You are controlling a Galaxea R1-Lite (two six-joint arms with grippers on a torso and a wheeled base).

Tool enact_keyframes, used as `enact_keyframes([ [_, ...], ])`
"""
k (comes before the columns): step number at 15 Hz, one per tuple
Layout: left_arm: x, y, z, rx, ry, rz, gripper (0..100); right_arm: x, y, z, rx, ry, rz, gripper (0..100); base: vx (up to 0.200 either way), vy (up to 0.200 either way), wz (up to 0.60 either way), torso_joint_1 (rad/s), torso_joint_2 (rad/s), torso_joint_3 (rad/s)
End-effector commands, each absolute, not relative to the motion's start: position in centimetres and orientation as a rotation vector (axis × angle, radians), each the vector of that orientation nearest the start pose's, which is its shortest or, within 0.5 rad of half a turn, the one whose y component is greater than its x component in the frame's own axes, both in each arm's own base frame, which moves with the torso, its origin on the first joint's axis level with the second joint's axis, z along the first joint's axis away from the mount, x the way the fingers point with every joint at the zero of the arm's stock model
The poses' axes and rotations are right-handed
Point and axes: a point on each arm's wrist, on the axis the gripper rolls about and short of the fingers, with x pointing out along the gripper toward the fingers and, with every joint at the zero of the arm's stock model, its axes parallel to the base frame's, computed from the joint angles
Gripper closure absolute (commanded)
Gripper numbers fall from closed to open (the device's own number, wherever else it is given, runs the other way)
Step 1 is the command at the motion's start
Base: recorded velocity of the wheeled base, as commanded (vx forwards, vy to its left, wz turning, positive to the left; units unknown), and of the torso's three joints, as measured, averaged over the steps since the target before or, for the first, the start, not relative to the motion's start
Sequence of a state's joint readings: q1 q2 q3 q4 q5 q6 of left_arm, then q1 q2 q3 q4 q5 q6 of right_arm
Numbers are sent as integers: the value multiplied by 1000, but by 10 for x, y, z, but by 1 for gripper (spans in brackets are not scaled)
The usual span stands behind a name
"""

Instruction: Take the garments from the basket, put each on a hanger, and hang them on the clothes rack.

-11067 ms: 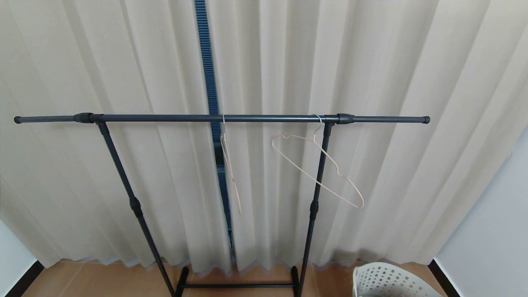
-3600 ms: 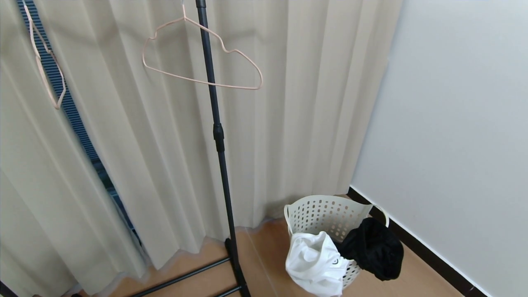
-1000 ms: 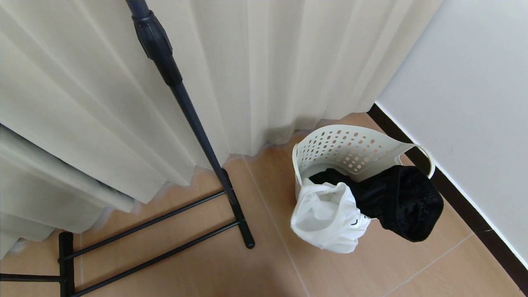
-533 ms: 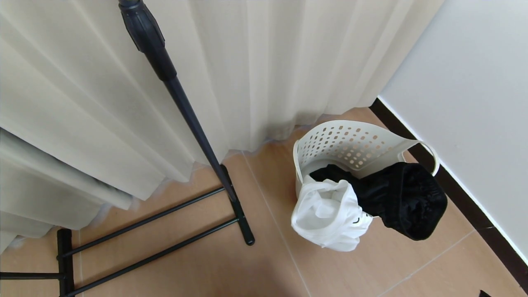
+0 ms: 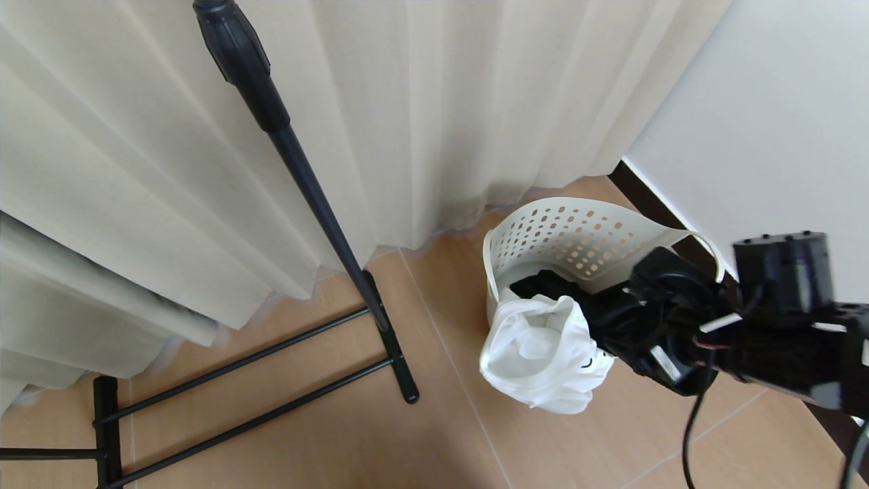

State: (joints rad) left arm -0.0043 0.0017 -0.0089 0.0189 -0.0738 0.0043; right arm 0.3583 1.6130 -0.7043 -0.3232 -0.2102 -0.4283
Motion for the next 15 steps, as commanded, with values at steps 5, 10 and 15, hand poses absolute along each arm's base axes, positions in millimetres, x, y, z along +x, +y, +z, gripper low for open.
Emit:
enact_keyframes([
  [5, -23, -2, 76, 4, 12, -78, 0, 348, 133, 96, -898, 594, 280, 0, 0, 0, 0, 0, 0, 0],
  [10, -23, -2, 76, 4, 12, -78, 0, 366, 135, 91, -894, 579, 262, 0, 0, 0, 0, 0, 0, 0],
  [15, -23, -2, 76, 4, 11, -78, 0, 375, 134, 76, -892, 609, 263, 0, 0, 0, 0, 0, 0, 0],
])
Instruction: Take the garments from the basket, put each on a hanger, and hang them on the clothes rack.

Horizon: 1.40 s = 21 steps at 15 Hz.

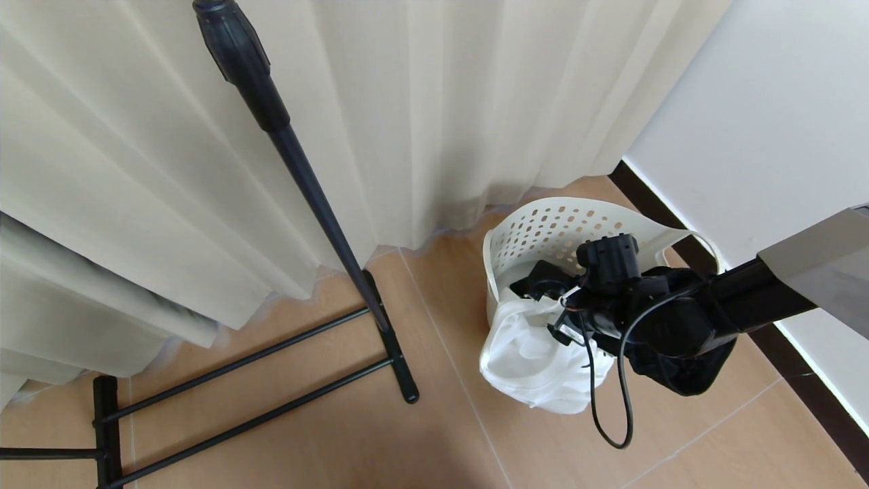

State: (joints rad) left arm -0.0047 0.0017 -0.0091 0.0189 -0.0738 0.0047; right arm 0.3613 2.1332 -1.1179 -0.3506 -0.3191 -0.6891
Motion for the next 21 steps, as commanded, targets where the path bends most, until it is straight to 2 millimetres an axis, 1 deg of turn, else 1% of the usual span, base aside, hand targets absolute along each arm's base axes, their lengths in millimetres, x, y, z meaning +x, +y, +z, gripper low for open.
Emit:
enact_keyframes([
  [1, -23, -2, 76, 4, 12, -78, 0, 380, 136, 75, -884, 604, 260, 0, 0, 0, 0, 0, 0, 0],
  [8, -23, -2, 76, 6, 10, -78, 0, 413, 147, 65, -794, 567, 221, 0, 0, 0, 0, 0, 0, 0],
  [9, -23, -2, 76, 4, 12, -78, 0, 415, 147, 64, -782, 566, 215, 100, 0, 0, 0, 0, 0, 0],
  [13, -23, -2, 76, 4, 12, -78, 0, 415, 148, 66, -737, 563, 201, 100, 0, 0, 0, 0, 0, 0],
  [14, -23, -2, 76, 4, 11, -78, 0, 412, 147, 68, -692, 567, 188, 100, 0, 0, 0, 0, 0, 0],
  [16, -23, -2, 76, 4, 11, -78, 0, 410, 146, 69, -680, 570, 184, 100, 0, 0, 0, 0, 0, 0],
  [17, -23, -2, 76, 4, 12, -78, 0, 382, 142, 103, -579, 497, 161, 100, 0, 0, 0, 0, 0, 0],
  [18, -23, -2, 76, 4, 11, -78, 0, 362, 142, 122, -539, 448, 162, 100, 0, 0, 0, 0, 0, 0],
  [19, -23, -2, 76, 4, 12, -78, 0, 341, 138, 139, -504, 411, 160, 100, 0, 0, 0, 0, 0, 0],
  [20, -23, -2, 76, 4, 12, -78, 0, 327, 134, 152, -476, 381, 159, 100, 0, 0, 0, 0, 0, 0],
  [21, -23, -2, 76, 7, 10, -77, 0, 303, 132, 171, -431, 331, 169, 100, 0, 0, 0, 0, 0, 0],
])
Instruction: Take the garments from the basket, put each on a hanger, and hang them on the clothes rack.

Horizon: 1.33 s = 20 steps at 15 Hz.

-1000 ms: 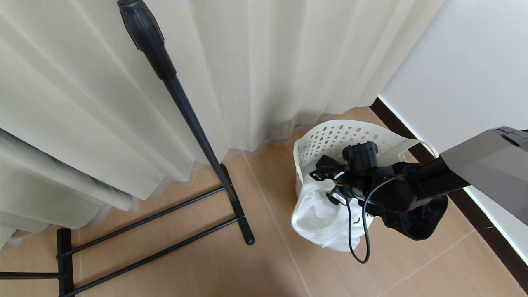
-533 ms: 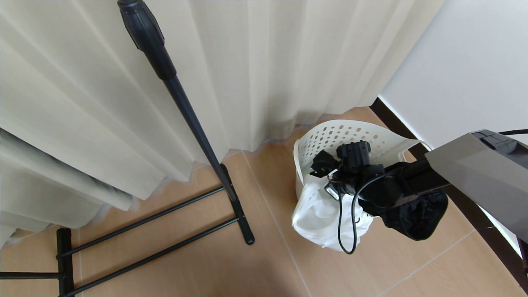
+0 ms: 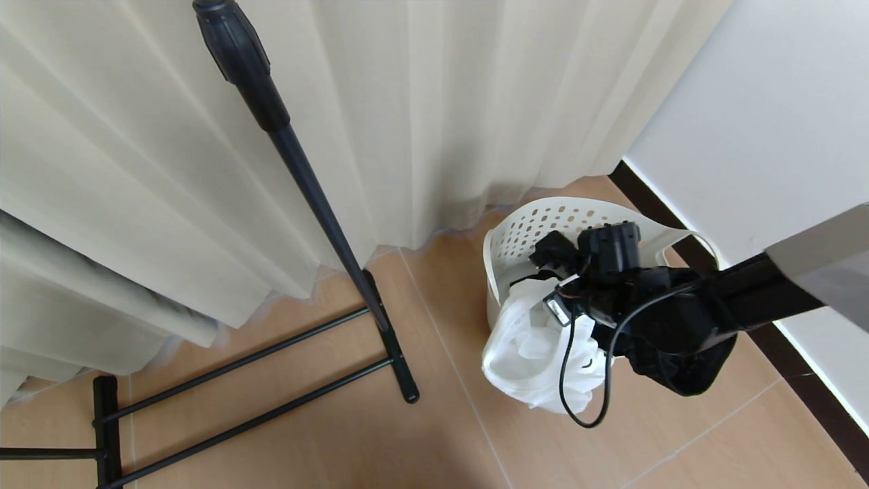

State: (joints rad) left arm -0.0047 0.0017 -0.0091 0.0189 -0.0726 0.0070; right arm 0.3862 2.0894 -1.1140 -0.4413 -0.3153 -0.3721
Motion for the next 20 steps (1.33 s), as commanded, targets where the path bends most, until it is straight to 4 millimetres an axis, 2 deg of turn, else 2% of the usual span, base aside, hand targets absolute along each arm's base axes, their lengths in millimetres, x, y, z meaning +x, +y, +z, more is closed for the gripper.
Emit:
enact_keyframes([
  [1, -23, -2, 76, 10, 12, -74, 0, 285, 132, 186, -395, 292, 180, 100, 0, 0, 0, 0, 0, 0],
  [2, -23, -2, 76, 13, 12, -77, 0, 248, 130, 211, -330, 213, 214, 100, 0, 0, 0, 0, 0, 0],
  [3, -23, -2, 76, 13, 12, -78, 0, 225, 128, 222, -304, 172, 245, 100, 0, 0, 0, 0, 0, 0],
  [4, -23, -2, 76, 13, 12, -80, 0, 179, 119, 241, -264, 82, 314, 100, 0, 0, 0, 0, 0, 0],
  [5, -23, -2, 76, 12, 12, -78, 0, 155, 108, 248, -241, 32, 345, 100, 0, 0, 0, 0, 0, 0],
  [7, -23, -2, 76, 12, 12, -77, 0, 134, 93, 251, -215, -18, 360, 100, 0, 0, 0, 0, 0, 0],
  [9, -23, -2, 76, 15, 12, -75, 0, 131, 92, 250, -218, -21, 410, 100, 0, 0, 0, 0, 0, 0],
  [15, -23, -2, 76, 19, 13, -81, 0, 133, 93, 246, -224, -4, 412, 100, 0, 0, 0, 0, 0, 0],
  [20, -23, -2, 76, 19, 13, -83, 0, 134, 94, 245, -225, 2, 413, 100, 0, 0, 0, 0, 3, 168],
])
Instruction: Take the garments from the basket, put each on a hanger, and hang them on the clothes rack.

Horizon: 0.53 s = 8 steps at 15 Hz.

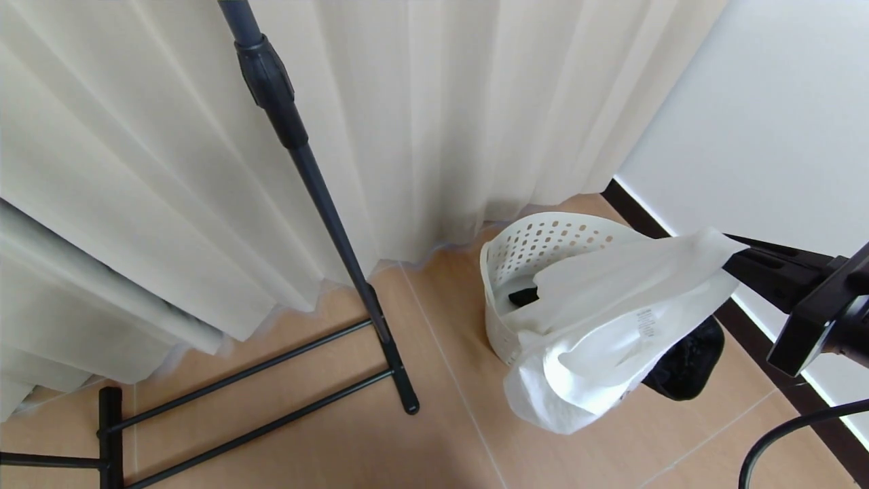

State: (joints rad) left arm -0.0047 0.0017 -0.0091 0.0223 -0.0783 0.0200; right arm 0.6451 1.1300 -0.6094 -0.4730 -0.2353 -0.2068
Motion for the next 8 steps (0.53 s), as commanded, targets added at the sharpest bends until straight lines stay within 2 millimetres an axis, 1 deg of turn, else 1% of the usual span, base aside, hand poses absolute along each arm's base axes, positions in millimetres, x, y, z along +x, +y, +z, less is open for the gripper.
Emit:
enact_keyframes([
  [1, -23, -2, 76, 19, 13, -83, 0, 134, 94, 245, -225, 2, 413, 100, 0, 0, 0, -2, 2, 207],
  [6, -23, -2, 76, 19, 13, -83, 0, 142, 92, 242, -231, 20, 379, 100, 0, 0, 0, 0, 2, 206],
  [7, -23, -2, 76, 19, 13, -83, 0, 141, 91, 242, -231, 20, 379, 100, 0, 0, 0, 2, -76, 119],
  [8, -23, -2, 76, 19, 15, -83, 0, 141, 91, 242, -230, 19, 379, 100, 0, 0, 0, 36, -222, -2],
])
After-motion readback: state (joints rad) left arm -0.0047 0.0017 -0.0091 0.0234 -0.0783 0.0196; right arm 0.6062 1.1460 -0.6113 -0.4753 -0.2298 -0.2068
